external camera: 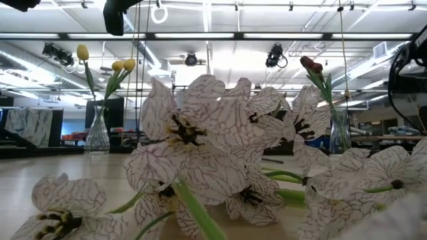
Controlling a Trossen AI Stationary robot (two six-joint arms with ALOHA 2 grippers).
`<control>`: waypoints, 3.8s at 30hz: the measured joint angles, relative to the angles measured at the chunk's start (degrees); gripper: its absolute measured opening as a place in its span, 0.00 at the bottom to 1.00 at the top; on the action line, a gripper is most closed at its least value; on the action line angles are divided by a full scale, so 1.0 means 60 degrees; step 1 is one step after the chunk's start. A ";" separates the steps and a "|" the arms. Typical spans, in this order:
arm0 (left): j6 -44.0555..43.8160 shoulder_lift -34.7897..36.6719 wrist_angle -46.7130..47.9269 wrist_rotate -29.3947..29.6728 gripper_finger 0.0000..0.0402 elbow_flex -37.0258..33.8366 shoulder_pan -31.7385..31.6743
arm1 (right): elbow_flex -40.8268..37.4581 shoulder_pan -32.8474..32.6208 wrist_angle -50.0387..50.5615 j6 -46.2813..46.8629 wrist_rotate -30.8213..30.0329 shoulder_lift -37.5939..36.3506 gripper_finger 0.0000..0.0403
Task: Sort flowers into vase by color
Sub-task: Put the top left white flowers into the purple vase, then put the top white flowers into the purple vase
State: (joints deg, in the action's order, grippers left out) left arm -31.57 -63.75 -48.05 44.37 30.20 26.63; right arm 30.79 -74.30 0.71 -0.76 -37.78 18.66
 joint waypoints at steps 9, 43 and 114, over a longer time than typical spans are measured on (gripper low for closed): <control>0.0022 0.0000 0.0050 0.0012 0.56 0.0000 0.0000 | -0.1099 0.0000 -0.1491 0.0000 0.0041 0.0142 0.03; 0.0149 -0.0004 0.0215 0.0287 0.56 0.0000 -0.0001 | -0.3239 0.0004 -0.4009 0.0438 0.0316 0.0300 0.03; 0.0450 -0.0070 0.0194 0.1378 0.56 0.0003 -0.0088 | 0.1730 -0.0951 0.3349 -0.1725 -0.4122 -0.1816 0.71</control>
State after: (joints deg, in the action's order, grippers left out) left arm -28.87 -64.16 -46.89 52.63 30.21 26.11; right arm 41.17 -80.01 20.80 -11.12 -62.51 7.77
